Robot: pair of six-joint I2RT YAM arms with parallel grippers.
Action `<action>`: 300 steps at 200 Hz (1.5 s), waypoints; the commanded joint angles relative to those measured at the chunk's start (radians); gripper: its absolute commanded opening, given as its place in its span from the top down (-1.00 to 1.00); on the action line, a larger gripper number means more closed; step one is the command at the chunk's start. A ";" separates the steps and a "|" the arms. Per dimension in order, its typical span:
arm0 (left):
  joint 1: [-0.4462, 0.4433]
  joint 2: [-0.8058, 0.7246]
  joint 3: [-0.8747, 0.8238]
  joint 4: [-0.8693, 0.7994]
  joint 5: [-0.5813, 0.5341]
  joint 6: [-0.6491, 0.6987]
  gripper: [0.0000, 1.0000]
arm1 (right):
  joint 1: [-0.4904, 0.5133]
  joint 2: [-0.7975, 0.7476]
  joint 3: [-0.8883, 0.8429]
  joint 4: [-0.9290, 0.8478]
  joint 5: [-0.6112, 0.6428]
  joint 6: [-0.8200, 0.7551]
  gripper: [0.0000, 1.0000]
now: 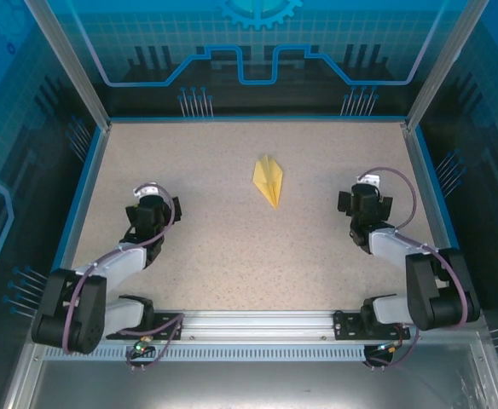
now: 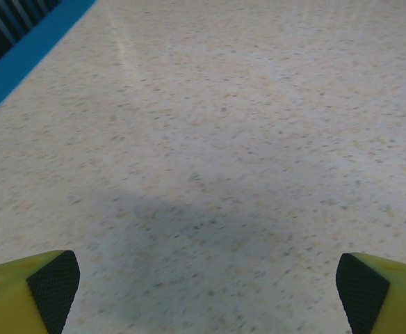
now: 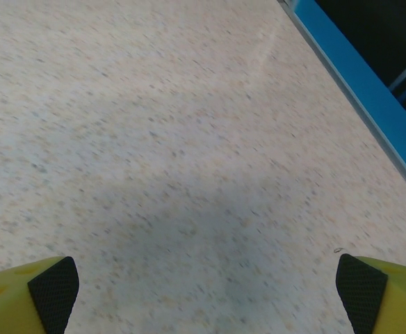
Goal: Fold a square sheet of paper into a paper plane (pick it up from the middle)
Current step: Reset both arms
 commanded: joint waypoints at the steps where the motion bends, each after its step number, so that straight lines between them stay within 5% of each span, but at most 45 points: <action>1: 0.023 0.046 -0.020 0.240 0.153 0.071 -0.97 | -0.029 0.023 -0.005 0.174 -0.104 -0.065 -0.98; 64: 0.094 0.173 -0.016 0.402 0.310 0.091 -0.97 | -0.042 0.102 -0.028 0.307 -0.259 -0.100 -0.98; 131: 0.097 0.285 0.017 0.430 0.323 0.097 -0.97 | -0.039 0.152 -0.095 0.478 -0.304 -0.126 -0.98; 300: 0.097 0.289 0.042 0.390 0.342 0.105 -0.97 | -0.040 0.144 -0.098 0.467 -0.328 -0.130 -0.98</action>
